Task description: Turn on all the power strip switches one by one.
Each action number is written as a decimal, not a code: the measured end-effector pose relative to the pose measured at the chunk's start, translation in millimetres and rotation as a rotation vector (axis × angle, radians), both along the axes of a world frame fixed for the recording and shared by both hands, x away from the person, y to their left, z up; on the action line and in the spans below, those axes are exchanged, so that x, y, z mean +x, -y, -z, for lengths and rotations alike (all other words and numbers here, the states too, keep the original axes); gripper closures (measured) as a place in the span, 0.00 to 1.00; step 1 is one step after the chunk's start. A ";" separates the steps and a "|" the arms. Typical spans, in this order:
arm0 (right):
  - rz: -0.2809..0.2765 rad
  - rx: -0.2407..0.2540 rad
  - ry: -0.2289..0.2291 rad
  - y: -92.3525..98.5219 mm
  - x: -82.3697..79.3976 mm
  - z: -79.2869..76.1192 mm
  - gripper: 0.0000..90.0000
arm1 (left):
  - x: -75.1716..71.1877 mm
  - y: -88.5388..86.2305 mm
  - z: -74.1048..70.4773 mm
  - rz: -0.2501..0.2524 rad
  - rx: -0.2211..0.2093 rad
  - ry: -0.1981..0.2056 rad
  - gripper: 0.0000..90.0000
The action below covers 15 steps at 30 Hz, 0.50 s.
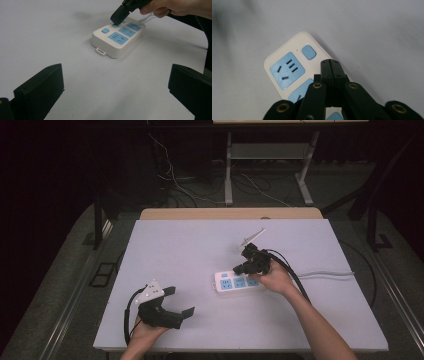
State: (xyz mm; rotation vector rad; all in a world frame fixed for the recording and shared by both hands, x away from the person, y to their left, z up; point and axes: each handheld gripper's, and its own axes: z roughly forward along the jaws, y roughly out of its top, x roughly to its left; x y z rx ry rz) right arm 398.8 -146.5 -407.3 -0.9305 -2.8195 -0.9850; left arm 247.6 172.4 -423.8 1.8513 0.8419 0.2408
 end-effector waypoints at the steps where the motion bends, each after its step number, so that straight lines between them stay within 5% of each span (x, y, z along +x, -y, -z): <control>1: -0.001 0.001 0.001 0.0 0.0 0.1 1.00 | 0.0 0.1 0.0 0.000 0.002 0.000 0.00; 15: -0.006 -0.012 -0.003 1.5 1.9 1.6 1.00 | -0.4 0.8 -0.1 0.004 0.005 -0.001 0.00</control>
